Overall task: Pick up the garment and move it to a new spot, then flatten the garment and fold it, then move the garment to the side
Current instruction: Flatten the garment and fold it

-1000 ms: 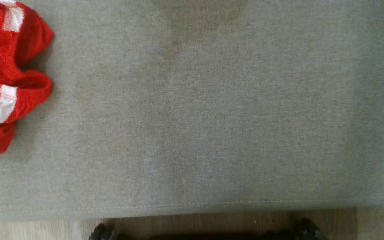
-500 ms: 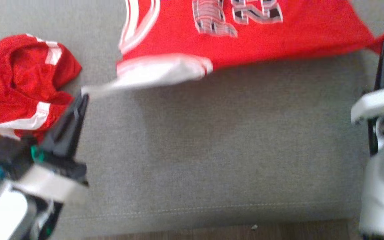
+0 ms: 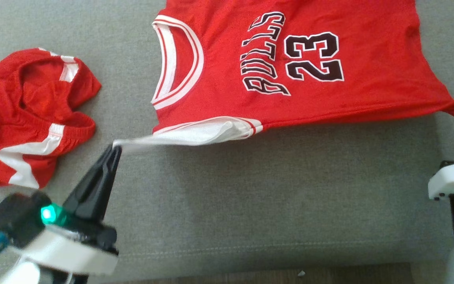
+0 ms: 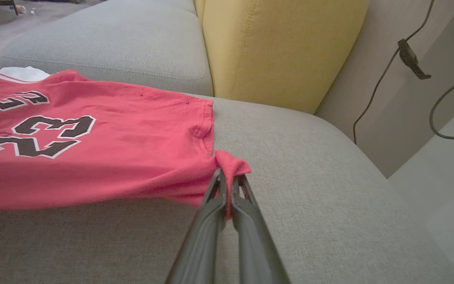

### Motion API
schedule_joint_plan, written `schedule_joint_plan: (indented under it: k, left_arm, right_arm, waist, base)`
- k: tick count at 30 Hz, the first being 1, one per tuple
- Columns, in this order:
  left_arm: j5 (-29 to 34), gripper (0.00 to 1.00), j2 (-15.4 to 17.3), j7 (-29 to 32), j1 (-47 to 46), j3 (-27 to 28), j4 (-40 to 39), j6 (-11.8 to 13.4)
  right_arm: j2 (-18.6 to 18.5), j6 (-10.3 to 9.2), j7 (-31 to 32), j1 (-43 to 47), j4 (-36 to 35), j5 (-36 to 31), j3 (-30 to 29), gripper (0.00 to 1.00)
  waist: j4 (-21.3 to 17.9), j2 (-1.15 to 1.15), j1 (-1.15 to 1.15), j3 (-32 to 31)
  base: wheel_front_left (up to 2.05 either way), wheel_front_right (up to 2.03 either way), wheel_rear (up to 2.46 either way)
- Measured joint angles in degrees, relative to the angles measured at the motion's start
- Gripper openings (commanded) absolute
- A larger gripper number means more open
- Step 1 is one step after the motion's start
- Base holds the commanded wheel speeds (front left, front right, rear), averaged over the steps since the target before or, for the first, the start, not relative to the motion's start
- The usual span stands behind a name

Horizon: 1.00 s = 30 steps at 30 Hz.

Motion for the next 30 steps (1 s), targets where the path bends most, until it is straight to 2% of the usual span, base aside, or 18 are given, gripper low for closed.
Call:
schedule_joint_plan:
  k: [6,13,20,25,26,27,28,29,30]
  left_arm:
    - [-0.6,0.00,-4.7,0.0,-9.3,1.8,7.8,-5.4]
    - [5.9,0.00,-9.8,0.0,-23.0,0.9,22.3,-14.0]
    - [12.1,0.00,-13.2,0.0,-31.7,1.0,31.9,-18.0]
    - [14.1,0.00,-16.2,0.0,-34.8,3.3,34.9,-19.0]
    - [14.2,0.00,-16.8,0.0,-35.0,4.3,35.6,-19.3]
    - [14.2,0.31,-16.8,0.0,-35.0,4.3,35.6,-19.3]
    - [14.2,0.73,-17.9,0.0,-35.1,6.2,36.7,-19.4]
    - [14.2,1.00,-18.4,0.0,-35.0,7.2,37.0,-19.4]
    - [14.5,1.00,-19.1,0.0,-34.7,8.3,37.0,-19.5]
  right_arm:
    - [0.0,0.00,0.3,-3.6,3.4,0.9,0.1,0.00]
    - [0.0,0.00,-1.2,-11.1,11.2,-0.9,-1.0,0.00]
    - [0.0,0.00,-3.9,-17.4,17.0,-2.4,-1.8,0.00]
    - [-0.1,0.00,-5.6,-20.4,19.3,-3.3,-2.2,0.00]
    - [0.0,0.00,-6.0,-20.9,20.0,-3.3,-2.1,0.09]
    - [0.0,0.00,-6.0,-20.9,20.0,-3.3,-2.1,0.58]
    - [0.0,0.00,-7.0,-21.9,21.2,-3.1,-2.1,1.00]
    - [-0.1,0.00,-7.7,-22.2,21.5,-2.9,-2.1,1.00]
    - [-0.1,0.00,-8.7,-22.4,21.7,-2.2,-2.1,1.00]
  waist:
    - [0.4,0.00,0.00,1.1]
    - [0.9,0.00,0.00,3.6]
    - [-0.2,0.00,0.00,6.8]
    - [-0.7,0.00,0.00,9.1]
    - [-0.8,0.00,0.00,9.5]
    - [-0.8,0.00,0.00,9.5]
    - [-1.2,0.00,0.00,10.0]
    - [-1.5,0.00,0.00,10.3]
    - [-1.6,0.00,0.00,10.4]
  base:
    - [0.00,0.00,0.00]
    - [0.00,0.00,0.00]
    - [0.00,0.00,0.00]
    - [0.00,0.00,0.00]
    - [0.00,0.00,0.00]
    - [0.00,0.00,0.00]
    - [0.00,0.00,0.00]
    - [0.00,0.00,0.00]
    - [0.00,0.00,0.00]
